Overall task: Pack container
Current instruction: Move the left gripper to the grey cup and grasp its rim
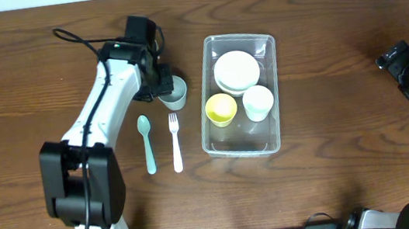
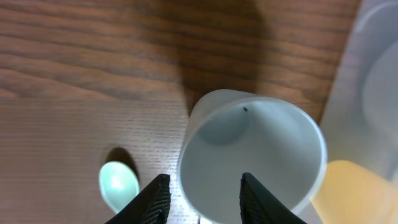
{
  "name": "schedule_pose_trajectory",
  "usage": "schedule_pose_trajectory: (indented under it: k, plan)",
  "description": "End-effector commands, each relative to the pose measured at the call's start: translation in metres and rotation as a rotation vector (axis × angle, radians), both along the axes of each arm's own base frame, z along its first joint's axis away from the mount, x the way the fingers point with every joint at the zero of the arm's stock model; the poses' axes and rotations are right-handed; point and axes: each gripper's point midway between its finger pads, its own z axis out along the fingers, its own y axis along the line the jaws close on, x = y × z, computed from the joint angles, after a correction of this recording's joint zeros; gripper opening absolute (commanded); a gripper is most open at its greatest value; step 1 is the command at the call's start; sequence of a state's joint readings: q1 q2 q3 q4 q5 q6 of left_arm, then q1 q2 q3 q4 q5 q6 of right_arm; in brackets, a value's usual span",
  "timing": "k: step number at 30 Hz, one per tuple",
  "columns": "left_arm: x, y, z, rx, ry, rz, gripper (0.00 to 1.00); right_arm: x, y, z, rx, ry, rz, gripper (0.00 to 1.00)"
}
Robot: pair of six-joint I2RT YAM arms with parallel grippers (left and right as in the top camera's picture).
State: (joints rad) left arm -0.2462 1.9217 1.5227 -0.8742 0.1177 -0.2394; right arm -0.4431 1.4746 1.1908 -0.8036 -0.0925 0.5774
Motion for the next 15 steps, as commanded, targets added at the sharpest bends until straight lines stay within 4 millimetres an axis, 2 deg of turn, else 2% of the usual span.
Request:
schedule_pose_trajectory:
  k: [1, 7, 8, 9, 15]
  plan:
    - [-0.004, 0.001, -0.022, 0.012, 0.055, 0.007, 0.38, -0.001, -0.005, 0.001, -0.003, 0.001, -0.024, 0.99]
    - [-0.002, 0.001, -0.038, 0.021, 0.079, 0.007, 0.37, -0.001, -0.005, 0.001, -0.003, 0.001, -0.024, 0.99]
    - [-0.002, 0.001, -0.039, 0.021, 0.079, 0.007, 0.19, -0.001, -0.005, 0.001, -0.003, 0.001, -0.024, 0.99]
    - [-0.001, 0.001, -0.039, 0.021, 0.076, 0.007, 0.06, -0.001, -0.005, 0.001, -0.003, 0.001, -0.024, 0.99]
    - [0.003, 0.0, -0.038, 0.016, 0.059, 0.007, 0.05, -0.001, -0.005, 0.001, -0.003, 0.001, -0.024, 0.99]
